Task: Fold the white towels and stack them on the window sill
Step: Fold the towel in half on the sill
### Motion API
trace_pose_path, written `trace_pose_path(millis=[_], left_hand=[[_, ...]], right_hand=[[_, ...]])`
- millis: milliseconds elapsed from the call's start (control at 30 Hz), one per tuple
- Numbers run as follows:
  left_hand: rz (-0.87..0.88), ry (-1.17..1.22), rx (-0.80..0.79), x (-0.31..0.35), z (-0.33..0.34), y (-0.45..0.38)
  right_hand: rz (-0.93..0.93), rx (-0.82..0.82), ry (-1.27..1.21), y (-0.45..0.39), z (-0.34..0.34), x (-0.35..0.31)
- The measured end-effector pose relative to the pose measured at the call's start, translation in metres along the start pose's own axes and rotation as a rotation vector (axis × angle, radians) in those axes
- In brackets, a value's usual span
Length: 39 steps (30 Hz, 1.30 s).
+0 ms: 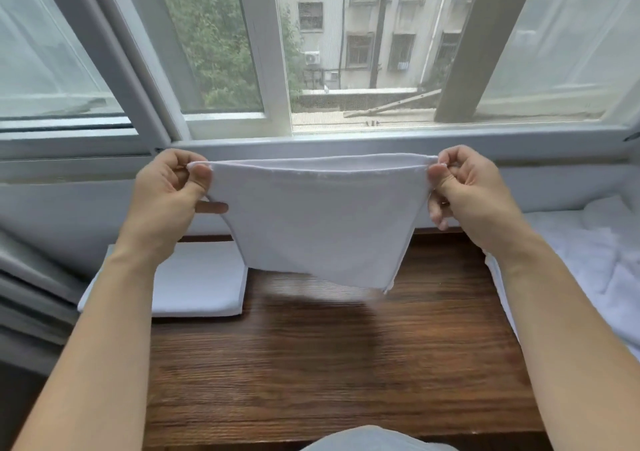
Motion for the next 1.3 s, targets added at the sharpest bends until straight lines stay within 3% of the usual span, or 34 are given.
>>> trace_pose_path(millis=[167,367,567,667,767,867,967,1133,1233,1300], left_hand=[[0.004,0.014,-0.003,0.010,0.001,-0.007],[0.041,-0.036,0.022,0.021,0.001,-0.010],[0.137,-0.403,-0.066,0.039,0.043,-0.007],[0.199,-0.377,-0.197,0.055,0.094,0.010],[0.153,-0.229,-0.475,0.059,0.137,0.020],[0.155,-0.149,-0.689,0.058,0.141,0.018],[0.175,-0.138,-0.745,0.057,0.138,0.023],[0.197,-0.322,-0.621,0.046,0.125,0.028],[0.224,-0.366,-0.499,0.048,0.104,0.027],[0.214,-0.337,-0.488,0.049,0.094,0.028]], right_hand=[[-0.046,-0.055,-0.094,-0.006,-0.003,-0.013],[-0.080,-0.008,-0.114,-0.011,-0.010,-0.027],[-0.182,-0.034,0.052,-0.008,0.014,-0.058],[-0.217,-0.103,0.165,-0.005,0.046,-0.068],[-0.212,-0.202,0.172,-0.001,0.074,-0.072],[-0.145,-0.225,0.058,0.001,0.079,-0.069],[-0.087,-0.262,0.016,0.009,0.092,-0.062],[0.045,-0.229,-0.084,0.017,0.090,-0.030],[0.296,-0.030,-0.049,0.013,0.071,0.048],[0.548,-0.005,0.041,0.027,0.075,0.116]])
Point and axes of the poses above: each hand's wrist, its own y-axis away from the middle knuckle, its own z-axis out of the palm, x = y × z, the point moved 8 cm from there along -y, towards the middle knuckle
